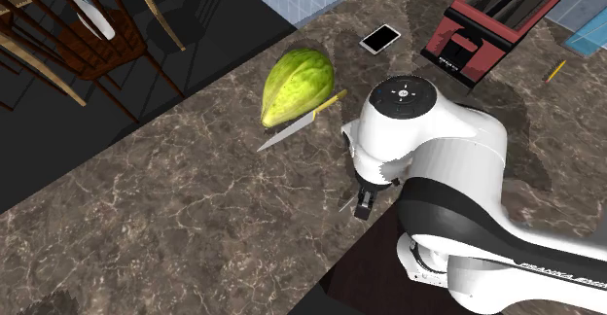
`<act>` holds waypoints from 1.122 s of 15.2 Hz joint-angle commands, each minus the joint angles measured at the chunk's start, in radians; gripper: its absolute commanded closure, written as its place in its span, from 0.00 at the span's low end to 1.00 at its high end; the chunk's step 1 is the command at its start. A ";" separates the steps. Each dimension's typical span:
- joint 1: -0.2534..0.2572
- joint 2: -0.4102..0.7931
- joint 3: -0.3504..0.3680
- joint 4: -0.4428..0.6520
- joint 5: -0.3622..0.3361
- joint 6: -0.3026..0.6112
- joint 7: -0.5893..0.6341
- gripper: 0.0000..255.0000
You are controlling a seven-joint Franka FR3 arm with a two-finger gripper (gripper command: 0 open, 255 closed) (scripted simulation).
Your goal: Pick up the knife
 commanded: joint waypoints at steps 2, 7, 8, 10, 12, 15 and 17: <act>0.010 0.032 -0.026 0.024 -0.014 0.012 -0.062 0.00; 0.076 0.207 -0.142 0.172 -0.051 0.062 -0.366 0.00; 0.090 0.245 -0.163 0.206 -0.052 0.068 -0.426 0.00; 0.119 0.320 -0.201 0.279 -0.046 0.078 -0.548 0.00; 0.146 0.398 -0.234 0.358 -0.032 0.081 -0.669 0.00; 0.181 0.518 -0.274 0.486 0.004 0.073 -0.850 0.00; 0.198 0.599 -0.294 0.578 0.035 0.059 -0.969 0.00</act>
